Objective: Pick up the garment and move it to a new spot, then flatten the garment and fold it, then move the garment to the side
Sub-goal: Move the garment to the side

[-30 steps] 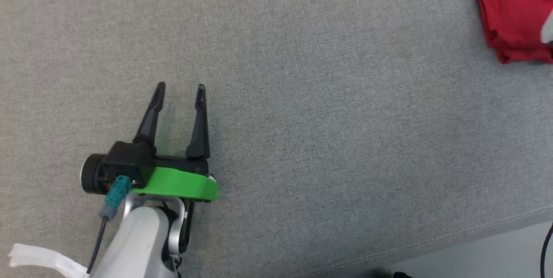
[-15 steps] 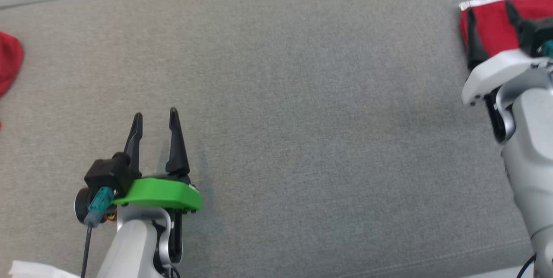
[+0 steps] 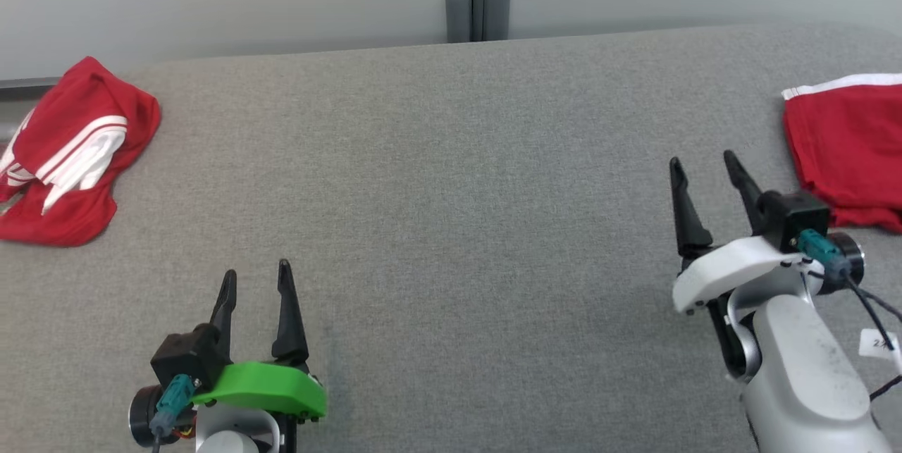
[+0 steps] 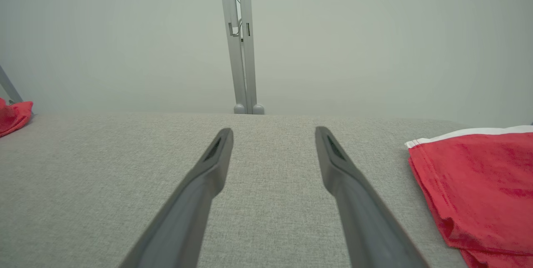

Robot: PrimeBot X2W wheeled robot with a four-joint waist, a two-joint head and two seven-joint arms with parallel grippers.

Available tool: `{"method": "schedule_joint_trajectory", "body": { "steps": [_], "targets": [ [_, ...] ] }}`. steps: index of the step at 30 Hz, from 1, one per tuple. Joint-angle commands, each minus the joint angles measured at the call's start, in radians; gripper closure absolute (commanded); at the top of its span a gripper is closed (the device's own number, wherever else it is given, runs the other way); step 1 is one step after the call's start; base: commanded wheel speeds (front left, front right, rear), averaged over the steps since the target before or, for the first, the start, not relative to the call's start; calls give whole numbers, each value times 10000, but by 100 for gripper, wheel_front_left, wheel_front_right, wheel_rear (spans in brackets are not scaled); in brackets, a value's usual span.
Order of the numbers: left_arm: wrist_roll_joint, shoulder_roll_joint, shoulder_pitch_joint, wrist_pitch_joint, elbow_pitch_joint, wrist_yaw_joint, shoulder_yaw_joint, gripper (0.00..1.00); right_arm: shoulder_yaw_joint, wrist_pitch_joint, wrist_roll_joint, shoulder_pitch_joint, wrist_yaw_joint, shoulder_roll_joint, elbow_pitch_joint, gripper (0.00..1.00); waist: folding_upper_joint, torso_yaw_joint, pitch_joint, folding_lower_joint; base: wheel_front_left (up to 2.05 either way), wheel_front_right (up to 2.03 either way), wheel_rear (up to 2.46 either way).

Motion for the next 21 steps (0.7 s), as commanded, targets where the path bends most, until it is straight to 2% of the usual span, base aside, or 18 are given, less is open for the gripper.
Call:
{"method": "schedule_joint_trajectory", "body": {
  "steps": [1, 5, 9, 15, 21],
  "targets": [
    [81, -3, 229, -32, -2, -44, 27, 0, -82, -27, -105, 451, -18, 178, -292, 0, 0, 302, -360, 0, 0, 0, 0],
    [121, -12, 534, -33, -72, -11, 27, 0, -144, -27, -418, 1350, -18, 639, -966, 0, 0, 328, -550, 0, 0, 0, 0],
    [32, -14, 696, -31, -207, 85, -104, 0, -45, -6, -472, 2072, -18, 813, -1353, 0, 0, 334, -687, 0, 0, 0, 0],
    [34, -14, 870, -32, -295, 146, -222, 0, 264, 22, 455, 2645, -18, 839, -1652, 0, 0, 269, -867, 0, 0, 0, 0],
    [-5, -15, 959, -32, -309, 173, -362, 0, 364, 90, 456, 2790, -18, 841, -1743, 0, 0, 233, -965, 0, 0, 0, 0]
  ]
}}
